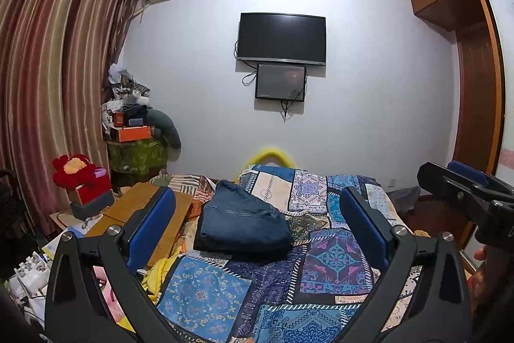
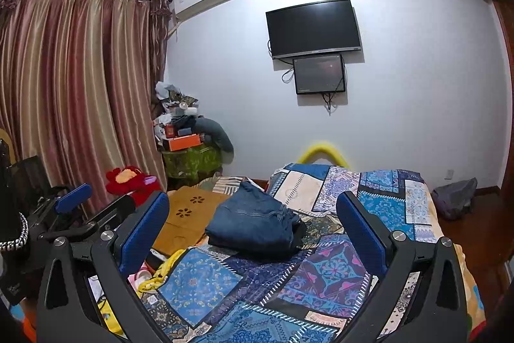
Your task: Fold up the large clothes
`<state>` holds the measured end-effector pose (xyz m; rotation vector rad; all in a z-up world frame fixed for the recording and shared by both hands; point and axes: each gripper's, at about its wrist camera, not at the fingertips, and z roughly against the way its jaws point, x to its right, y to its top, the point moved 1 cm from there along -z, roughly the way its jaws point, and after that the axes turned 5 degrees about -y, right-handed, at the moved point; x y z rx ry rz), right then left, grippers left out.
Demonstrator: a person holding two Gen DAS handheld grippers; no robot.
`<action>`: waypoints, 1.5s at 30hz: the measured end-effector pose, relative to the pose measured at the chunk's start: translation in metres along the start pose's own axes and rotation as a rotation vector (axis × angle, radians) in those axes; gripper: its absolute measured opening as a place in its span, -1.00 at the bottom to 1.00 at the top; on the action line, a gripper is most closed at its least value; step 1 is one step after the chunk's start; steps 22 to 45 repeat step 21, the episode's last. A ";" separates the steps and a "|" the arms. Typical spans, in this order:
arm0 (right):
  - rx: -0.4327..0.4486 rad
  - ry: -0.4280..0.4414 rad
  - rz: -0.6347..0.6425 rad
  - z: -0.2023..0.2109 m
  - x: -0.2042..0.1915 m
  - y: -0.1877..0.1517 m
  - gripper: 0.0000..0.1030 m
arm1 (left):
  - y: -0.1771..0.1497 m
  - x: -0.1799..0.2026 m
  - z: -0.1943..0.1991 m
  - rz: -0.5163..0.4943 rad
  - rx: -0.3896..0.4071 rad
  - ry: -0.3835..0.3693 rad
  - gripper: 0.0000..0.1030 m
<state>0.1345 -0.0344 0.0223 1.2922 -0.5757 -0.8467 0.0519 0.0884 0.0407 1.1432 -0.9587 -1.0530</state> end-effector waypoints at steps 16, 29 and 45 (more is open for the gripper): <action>-0.001 -0.014 -0.014 -0.001 0.001 -0.002 1.00 | -0.003 0.000 -0.001 0.010 -0.014 -0.012 0.99; -0.007 -0.018 -0.011 -0.003 -0.001 -0.003 1.00 | -0.003 -0.001 -0.002 0.012 -0.018 -0.015 0.99; -0.007 -0.018 -0.011 -0.003 -0.001 -0.003 1.00 | -0.003 -0.001 -0.002 0.012 -0.018 -0.015 0.99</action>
